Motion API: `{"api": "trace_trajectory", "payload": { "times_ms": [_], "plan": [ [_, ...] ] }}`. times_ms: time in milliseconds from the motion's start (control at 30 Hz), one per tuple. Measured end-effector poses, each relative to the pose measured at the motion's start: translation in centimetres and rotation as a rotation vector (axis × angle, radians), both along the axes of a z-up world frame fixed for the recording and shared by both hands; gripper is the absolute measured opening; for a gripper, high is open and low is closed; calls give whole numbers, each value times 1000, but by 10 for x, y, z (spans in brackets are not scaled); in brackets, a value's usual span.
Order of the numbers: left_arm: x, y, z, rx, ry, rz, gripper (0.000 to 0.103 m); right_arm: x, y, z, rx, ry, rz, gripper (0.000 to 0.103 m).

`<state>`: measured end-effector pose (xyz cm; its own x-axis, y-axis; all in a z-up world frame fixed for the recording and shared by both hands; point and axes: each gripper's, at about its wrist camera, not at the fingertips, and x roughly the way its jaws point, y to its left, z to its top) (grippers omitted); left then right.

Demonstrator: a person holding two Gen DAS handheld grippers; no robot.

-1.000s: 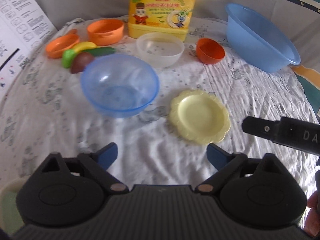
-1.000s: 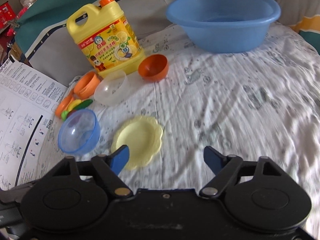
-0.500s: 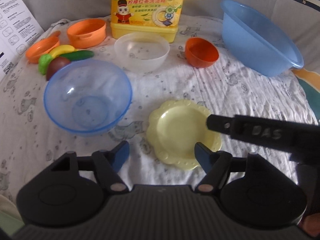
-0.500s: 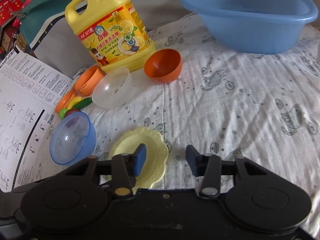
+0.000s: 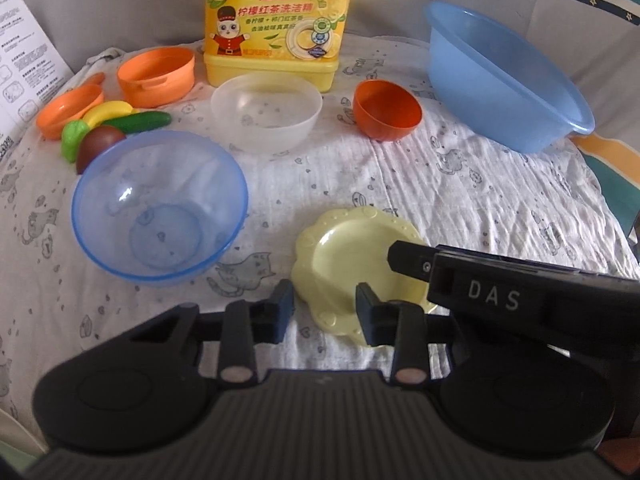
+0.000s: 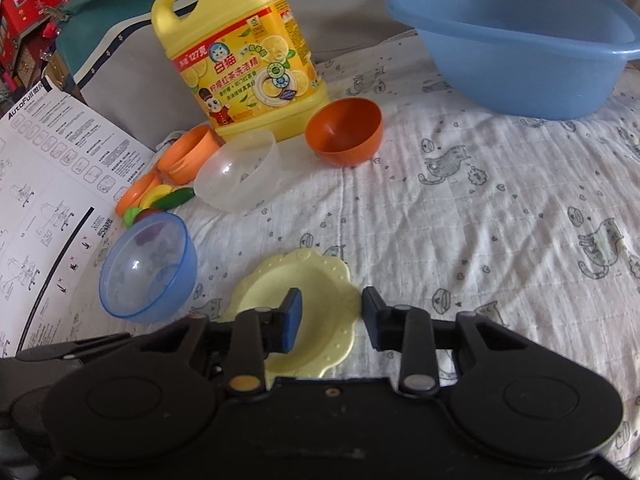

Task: Organize plates and bowls
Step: 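Lift the yellow plate with the right gripper and lower it onto the green tray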

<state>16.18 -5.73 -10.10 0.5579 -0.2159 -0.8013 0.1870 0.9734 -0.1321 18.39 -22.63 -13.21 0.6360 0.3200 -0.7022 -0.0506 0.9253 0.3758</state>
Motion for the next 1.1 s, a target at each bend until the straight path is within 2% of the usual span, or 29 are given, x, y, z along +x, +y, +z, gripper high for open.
{"api": "trace_trajectory", "payload": {
  "times_ms": [67,400,767,1100],
  "plan": [
    [0,-1,1,6,2,0,34,-1,-1,1,-5,12,-16,26],
    [-11,7,6,4,30,-17,30,-27,-9,8,53,64,-54,26],
    [-35,14,27,1,6,-48,30,-59,-8,33,46,56,-58,26],
    [-67,37,51,11,-16,-55,30,-91,12,60,43,53,-40,26]
  ]
}}
